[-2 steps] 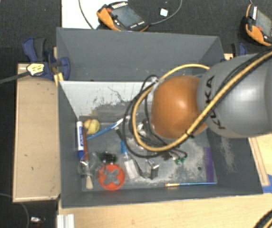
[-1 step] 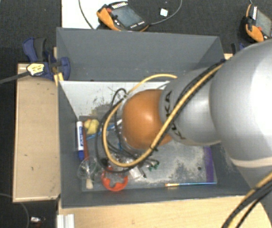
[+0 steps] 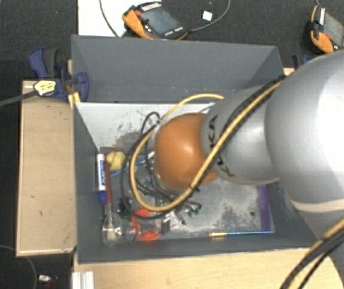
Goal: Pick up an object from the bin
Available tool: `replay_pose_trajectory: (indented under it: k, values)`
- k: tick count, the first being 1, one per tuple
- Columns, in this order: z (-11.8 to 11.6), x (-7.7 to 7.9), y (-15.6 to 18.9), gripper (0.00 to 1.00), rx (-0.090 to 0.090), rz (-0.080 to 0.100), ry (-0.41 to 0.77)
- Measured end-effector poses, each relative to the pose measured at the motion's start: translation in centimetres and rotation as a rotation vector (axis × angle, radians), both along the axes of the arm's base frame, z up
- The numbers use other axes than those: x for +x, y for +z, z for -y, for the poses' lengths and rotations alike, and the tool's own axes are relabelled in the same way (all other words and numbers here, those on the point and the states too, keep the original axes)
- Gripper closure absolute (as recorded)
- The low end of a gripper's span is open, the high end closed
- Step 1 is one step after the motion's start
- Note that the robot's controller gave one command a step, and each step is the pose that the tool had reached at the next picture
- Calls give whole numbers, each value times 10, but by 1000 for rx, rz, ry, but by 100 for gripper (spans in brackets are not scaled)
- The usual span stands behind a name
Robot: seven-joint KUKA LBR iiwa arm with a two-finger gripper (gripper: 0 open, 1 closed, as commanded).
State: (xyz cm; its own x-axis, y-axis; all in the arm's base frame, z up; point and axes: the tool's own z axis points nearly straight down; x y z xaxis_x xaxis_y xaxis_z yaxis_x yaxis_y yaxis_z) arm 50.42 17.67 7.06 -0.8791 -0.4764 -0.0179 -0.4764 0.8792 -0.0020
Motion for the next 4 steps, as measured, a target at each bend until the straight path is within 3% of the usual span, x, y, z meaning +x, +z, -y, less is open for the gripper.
replay_pose_trajectory:
  k: [1,2,3,4]
  values:
    - [0,0,0,0,0,0,-1]
    - [1,5,28,0,-2,-11,-33]
    - [2,7,46,0,0,-3,-43]
    - [10,5,-1,0,4,2,-122]
